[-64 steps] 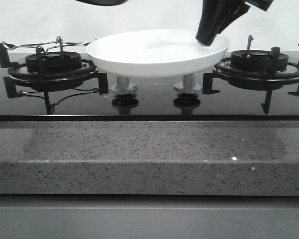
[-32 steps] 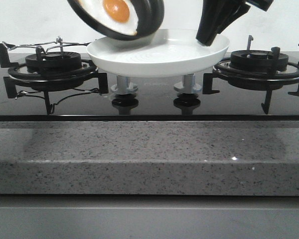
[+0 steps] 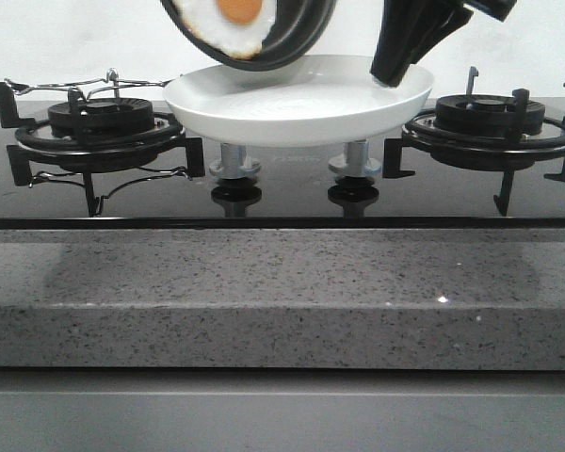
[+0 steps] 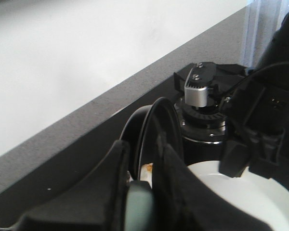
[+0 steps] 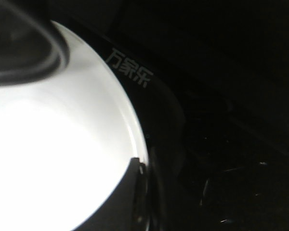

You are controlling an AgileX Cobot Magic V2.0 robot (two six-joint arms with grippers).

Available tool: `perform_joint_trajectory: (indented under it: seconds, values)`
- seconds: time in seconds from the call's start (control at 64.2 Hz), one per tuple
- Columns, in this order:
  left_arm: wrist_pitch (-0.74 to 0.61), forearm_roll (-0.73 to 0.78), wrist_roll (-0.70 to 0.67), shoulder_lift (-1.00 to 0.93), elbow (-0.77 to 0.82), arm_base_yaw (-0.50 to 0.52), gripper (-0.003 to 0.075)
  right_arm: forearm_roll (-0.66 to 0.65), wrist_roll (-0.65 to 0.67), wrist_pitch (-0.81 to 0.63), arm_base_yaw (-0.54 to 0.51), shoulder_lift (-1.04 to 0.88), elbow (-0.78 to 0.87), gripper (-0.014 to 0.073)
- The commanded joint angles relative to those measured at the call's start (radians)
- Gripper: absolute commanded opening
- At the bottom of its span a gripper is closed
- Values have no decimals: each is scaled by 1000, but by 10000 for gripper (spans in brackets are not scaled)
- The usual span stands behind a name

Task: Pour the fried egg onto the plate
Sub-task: 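Tilt the pan with the left gripper over the held plate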

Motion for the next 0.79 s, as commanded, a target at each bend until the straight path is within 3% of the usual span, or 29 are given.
perform_joint_trajectory:
  seconds: [0.0, 0.779]
  values:
    - [-117, 27, -5, -43, -42, -17, -19, 39, -8, -20, -1, -55, -23, -67]
    - [-138, 143, -39, -70, -42, -96, -19, 39, -8, -20, -1, -55, -23, -67]
